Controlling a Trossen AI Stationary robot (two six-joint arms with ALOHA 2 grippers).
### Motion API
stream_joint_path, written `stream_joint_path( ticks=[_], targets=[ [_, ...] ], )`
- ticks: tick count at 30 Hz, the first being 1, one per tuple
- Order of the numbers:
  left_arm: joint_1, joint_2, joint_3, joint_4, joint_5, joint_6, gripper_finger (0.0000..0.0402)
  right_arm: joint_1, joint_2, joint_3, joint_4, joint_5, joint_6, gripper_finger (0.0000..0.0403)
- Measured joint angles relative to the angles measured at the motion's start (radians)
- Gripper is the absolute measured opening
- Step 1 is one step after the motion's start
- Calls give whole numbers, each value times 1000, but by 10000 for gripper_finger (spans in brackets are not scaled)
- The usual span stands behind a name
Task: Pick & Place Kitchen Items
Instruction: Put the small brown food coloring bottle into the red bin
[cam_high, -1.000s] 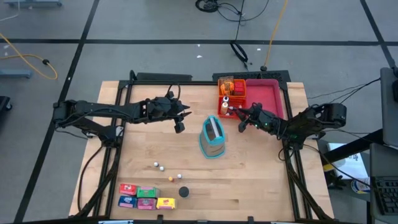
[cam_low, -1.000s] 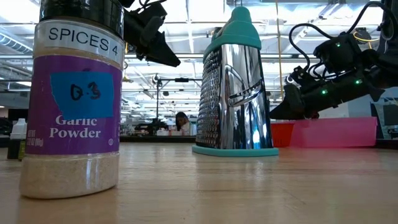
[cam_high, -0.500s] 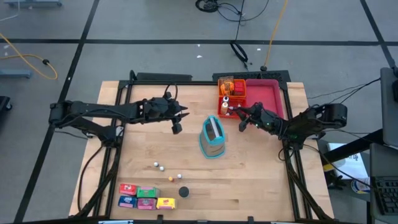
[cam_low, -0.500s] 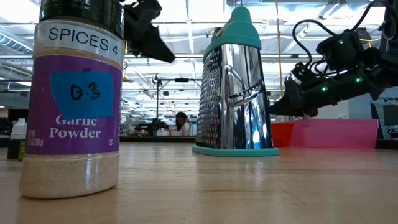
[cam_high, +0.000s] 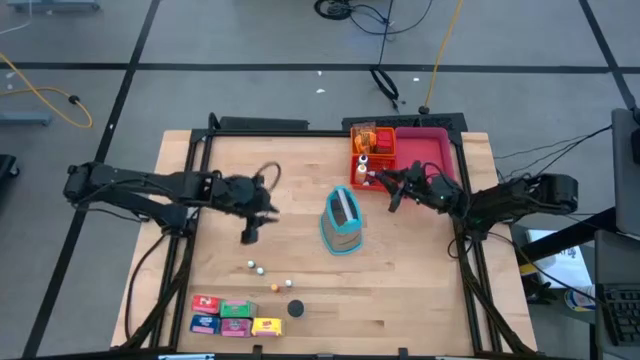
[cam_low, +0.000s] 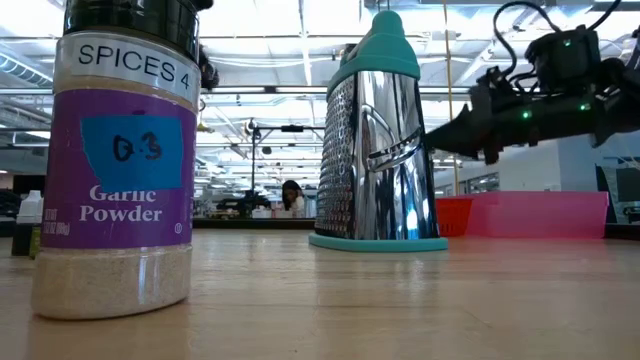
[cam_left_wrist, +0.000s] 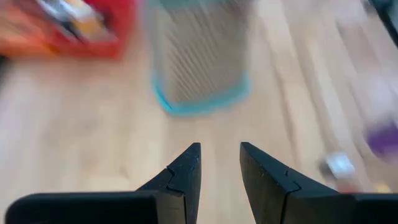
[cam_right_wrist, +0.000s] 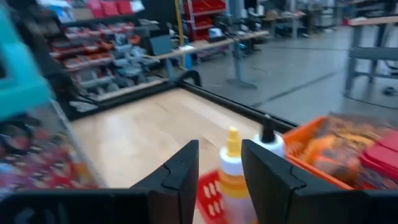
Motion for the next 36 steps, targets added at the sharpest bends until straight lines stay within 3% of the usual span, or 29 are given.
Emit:
stream_joint_path(
  ticks=[8, 21, 36],
  targets=[
    [-126, 15, -77, -46, 8, -84, 113, 53, -74, 1, 0, -27, -10, 114],
    [-298, 15, -234, -1, 7, -378, 113, 85, -87, 1, -10, -24, -35, 114],
    [-441, 15, -266, 20, -50, -533, 113, 85, -87, 1, -8, -24, -34, 114]
  ],
)
